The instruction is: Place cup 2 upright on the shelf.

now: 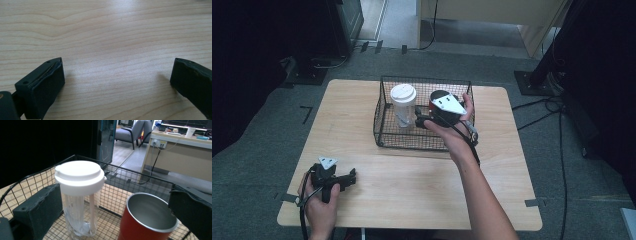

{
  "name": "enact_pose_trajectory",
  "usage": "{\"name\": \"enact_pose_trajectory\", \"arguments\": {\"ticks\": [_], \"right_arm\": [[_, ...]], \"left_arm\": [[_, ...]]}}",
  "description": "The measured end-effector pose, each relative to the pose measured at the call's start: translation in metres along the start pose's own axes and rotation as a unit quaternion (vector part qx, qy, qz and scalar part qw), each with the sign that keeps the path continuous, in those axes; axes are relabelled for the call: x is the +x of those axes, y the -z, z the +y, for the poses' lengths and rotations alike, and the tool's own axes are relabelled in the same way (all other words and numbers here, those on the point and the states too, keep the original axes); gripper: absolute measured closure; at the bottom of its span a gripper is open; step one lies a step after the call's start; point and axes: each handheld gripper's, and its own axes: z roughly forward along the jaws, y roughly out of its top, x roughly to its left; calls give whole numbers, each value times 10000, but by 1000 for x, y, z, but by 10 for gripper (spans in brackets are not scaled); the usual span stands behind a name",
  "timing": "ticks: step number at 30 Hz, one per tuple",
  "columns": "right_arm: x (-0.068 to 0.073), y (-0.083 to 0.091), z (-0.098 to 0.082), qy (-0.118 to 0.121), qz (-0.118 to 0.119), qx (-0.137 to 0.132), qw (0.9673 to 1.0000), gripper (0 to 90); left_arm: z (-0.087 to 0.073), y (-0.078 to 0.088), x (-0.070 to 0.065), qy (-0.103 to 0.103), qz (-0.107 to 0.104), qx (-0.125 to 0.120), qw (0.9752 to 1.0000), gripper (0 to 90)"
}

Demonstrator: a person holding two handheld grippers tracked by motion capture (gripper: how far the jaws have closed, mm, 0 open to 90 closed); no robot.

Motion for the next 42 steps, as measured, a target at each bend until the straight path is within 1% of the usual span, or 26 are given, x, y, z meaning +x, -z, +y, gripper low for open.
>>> {"name": "enact_pose_trajectory", "arguments": {"ticks": [8,13,16,21,29,36,42], "right_arm": [[-15,21,-12,13,-108,42,9999,0],[-25,33,-19,-20,-192,104,9998,0],[-30,39,-24,-17,-205,115,9997,0],[-37,50,-36,-44,-256,206,9994,0],[-45,66,-52,-126,-345,252,9990,0],[-52,77,-68,-263,-414,289,9984,0],[-61,88,-78,-323,-521,325,9976,0]], "left_arm": [[0,0,0,1,-1,-2,10000,0],[0,0,0,1,0,-2,10000,0],[0,0,0,-1,-1,-1,10000,0],[0,0,0,-2,-4,4,10000,0],[0,0,0,-1,-2,-2,10000,0],[0,0,0,4,-3,1,10000,0],[0,0,0,-3,-4,3,10000,0]]}}
